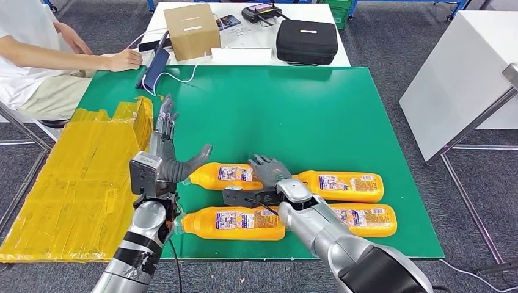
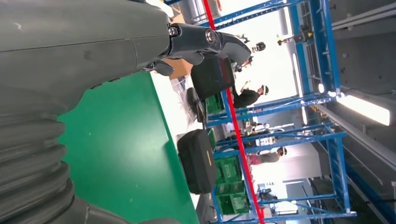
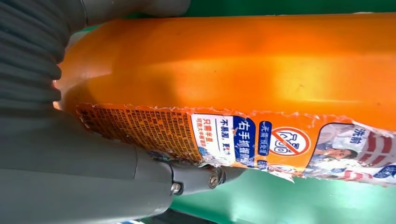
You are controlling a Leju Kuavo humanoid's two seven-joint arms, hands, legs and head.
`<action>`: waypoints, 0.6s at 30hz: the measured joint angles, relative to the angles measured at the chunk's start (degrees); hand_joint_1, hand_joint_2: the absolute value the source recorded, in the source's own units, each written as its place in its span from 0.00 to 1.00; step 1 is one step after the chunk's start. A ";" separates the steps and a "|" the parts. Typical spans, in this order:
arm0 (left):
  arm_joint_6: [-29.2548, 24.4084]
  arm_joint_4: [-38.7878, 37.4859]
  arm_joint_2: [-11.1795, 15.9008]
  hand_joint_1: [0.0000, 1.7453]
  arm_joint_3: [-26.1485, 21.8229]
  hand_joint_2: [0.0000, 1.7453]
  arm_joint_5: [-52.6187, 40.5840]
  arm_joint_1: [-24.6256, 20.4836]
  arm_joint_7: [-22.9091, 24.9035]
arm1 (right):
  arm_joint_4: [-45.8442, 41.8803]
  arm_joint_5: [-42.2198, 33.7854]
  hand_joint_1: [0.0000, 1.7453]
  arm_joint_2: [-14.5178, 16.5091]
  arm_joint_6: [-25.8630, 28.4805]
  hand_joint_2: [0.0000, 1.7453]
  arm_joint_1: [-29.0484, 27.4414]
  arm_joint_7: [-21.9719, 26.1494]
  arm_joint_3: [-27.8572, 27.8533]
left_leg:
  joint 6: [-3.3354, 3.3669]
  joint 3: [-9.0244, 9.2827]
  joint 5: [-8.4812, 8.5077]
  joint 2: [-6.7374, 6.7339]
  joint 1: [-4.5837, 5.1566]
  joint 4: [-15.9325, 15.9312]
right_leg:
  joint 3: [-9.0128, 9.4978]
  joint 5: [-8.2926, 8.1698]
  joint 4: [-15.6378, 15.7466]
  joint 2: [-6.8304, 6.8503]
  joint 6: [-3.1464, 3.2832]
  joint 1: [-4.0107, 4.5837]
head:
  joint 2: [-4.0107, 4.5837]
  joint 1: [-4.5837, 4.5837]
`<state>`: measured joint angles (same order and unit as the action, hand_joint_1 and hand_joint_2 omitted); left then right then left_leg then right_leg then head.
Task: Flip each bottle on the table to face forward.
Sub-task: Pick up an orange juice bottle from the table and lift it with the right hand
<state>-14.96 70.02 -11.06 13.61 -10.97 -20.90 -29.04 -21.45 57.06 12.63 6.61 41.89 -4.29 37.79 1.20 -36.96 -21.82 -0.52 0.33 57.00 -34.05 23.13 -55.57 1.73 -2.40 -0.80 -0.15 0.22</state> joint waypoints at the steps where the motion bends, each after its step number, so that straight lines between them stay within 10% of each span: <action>1: 0.01 -0.14 -0.03 0.00 0.01 1.00 0.07 -0.07 -0.01 | 0.12 0.08 0.75 0.00 0.14 1.00 0.06 -0.04 -0.01 | 0.00 0.00 0.00 0.00 0.00 0.00 | 0.00 0.00 0.00 0.00 0.00 0.00 | 0.00 0.00; 18: 0.07 -0.96 -0.18 0.00 0.03 1.00 0.24 -0.36 -0.07 | 1.11 0.47 1.00 -0.02 9.64 1.00 -0.31 1.83 -1.66 | 0.00 -0.01 0.00 0.01 0.00 0.00 | 0.00 0.00 0.00 0.00 0.00 0.00 | 0.00 -0.01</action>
<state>-14.89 69.07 -11.23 13.64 -10.73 -21.26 -29.11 -20.34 57.53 12.61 16.24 41.58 -2.46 36.13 1.20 -36.97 -21.82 -0.51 0.33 57.01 -34.05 23.13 -55.58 1.74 -2.40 -0.80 -0.15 0.22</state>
